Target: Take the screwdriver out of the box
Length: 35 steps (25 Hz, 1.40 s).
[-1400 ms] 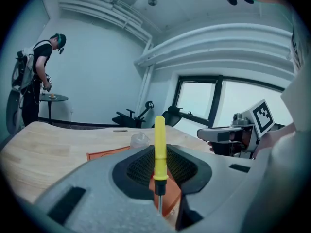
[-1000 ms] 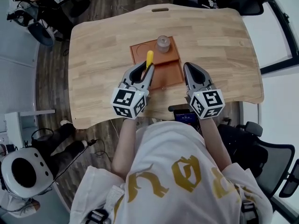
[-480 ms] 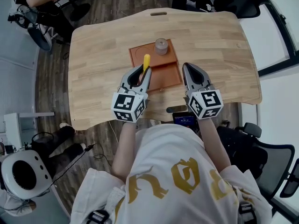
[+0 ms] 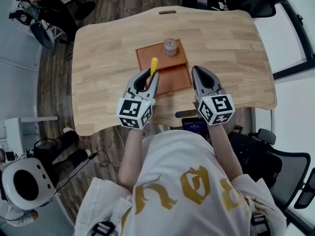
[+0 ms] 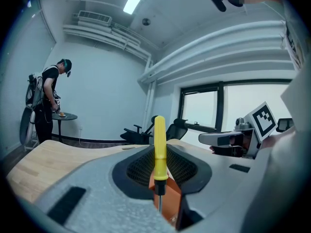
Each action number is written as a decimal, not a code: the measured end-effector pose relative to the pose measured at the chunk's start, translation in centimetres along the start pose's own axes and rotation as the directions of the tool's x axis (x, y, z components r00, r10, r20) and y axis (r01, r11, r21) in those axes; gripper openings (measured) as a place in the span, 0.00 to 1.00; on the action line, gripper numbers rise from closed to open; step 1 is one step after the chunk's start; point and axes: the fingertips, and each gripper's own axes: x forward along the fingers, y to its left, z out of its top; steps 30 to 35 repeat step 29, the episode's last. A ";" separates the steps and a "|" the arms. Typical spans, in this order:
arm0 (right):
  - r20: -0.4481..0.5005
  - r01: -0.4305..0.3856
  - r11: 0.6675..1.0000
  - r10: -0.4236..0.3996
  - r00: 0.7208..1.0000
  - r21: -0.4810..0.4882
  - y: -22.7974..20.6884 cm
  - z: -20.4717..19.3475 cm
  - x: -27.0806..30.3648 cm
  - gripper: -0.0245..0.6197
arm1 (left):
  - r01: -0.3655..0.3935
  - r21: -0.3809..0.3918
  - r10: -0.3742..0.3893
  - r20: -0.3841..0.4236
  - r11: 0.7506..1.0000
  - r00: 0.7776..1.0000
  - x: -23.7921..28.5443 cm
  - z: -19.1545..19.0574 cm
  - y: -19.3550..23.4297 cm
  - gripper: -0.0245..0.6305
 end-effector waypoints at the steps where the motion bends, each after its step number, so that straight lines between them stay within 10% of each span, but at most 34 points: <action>1: -0.002 -0.001 1.000 0.001 1.000 0.000 0.0 0.0 0.1 0.05 | 0.004 0.001 -0.004 -0.003 1.000 1.000 0.1 -0.1 0.0 0.15; 35: -0.055 0.019 1.000 -0.019 0.998 -0.001 -2.2 -1.4 2.0 0.05 | 0.053 -0.046 -0.055 -0.057 0.998 0.997 3.3 -2.0 0.3 0.15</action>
